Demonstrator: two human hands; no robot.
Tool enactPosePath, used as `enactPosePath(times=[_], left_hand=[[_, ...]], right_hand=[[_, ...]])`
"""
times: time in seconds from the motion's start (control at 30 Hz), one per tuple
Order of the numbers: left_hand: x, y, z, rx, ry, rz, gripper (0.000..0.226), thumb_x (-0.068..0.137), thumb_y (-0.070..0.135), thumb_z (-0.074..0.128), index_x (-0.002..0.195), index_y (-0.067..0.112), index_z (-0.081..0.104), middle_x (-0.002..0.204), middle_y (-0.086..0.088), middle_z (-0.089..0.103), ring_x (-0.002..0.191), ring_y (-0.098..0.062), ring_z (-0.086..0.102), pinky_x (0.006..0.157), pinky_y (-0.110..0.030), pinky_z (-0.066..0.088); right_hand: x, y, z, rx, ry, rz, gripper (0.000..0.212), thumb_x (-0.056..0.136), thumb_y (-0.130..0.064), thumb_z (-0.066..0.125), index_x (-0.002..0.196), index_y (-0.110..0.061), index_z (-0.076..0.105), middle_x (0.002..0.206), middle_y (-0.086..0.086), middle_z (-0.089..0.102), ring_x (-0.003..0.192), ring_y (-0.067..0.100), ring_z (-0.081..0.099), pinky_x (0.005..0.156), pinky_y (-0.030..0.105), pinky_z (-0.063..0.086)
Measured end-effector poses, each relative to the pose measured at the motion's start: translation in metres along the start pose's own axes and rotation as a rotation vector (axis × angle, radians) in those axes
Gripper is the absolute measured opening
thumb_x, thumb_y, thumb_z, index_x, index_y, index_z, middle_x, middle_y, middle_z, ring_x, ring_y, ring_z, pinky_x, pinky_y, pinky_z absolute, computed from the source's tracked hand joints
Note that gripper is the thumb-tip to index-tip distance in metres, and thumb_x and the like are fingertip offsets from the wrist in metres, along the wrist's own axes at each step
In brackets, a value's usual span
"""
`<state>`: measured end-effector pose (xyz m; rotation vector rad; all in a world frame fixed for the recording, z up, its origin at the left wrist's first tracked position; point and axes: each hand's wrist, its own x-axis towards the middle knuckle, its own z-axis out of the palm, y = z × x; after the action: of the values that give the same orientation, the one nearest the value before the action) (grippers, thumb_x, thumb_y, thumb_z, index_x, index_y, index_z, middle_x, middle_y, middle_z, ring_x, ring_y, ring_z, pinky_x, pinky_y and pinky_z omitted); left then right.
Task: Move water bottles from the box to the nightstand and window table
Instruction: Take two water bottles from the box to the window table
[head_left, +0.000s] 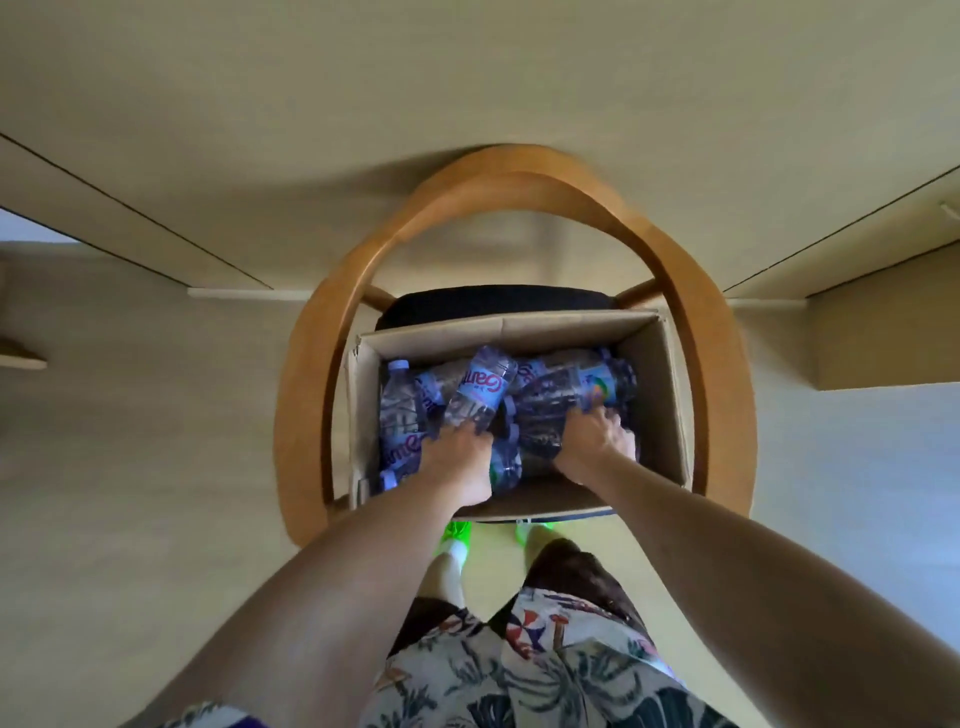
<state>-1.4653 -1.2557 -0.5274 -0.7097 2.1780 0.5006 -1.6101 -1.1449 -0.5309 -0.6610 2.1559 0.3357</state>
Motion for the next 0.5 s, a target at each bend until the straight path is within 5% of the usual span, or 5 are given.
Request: enactPosePath(times=[0.3, 0.5], left_hand=[[0.034, 0.023, -0.001, 0.082, -0.228, -0.128, 0.060, 0.080, 0.014, 0.075, 0.136, 0.011, 0.055, 0.141, -0.009, 0.021, 0.129, -0.042, 0.031, 0.094, -0.064, 0.049], [0.037, 0.029, 0.000, 0.105, -0.208, -0.168, 0.066, 0.082, 0.015, 0.077, 0.141, 0.003, 0.050, 0.143, -0.010, 0.022, 0.126, -0.042, 0.035, 0.095, -0.063, 0.049]], right_hand=[[0.031, -0.007, 0.057, -0.158, 0.045, -0.082, 0.074, 0.088, -0.019, 0.070, 0.145, -0.004, 0.025, 0.149, 0.021, 0.033, 0.142, 0.039, 0.034, 0.120, 0.054, 0.025], [0.041, -0.002, 0.059, -0.178, 0.119, -0.120, 0.057, 0.089, -0.015, 0.068, 0.131, -0.009, 0.030, 0.140, 0.021, 0.044, 0.131, 0.039, 0.046, 0.114, 0.055, 0.036]])
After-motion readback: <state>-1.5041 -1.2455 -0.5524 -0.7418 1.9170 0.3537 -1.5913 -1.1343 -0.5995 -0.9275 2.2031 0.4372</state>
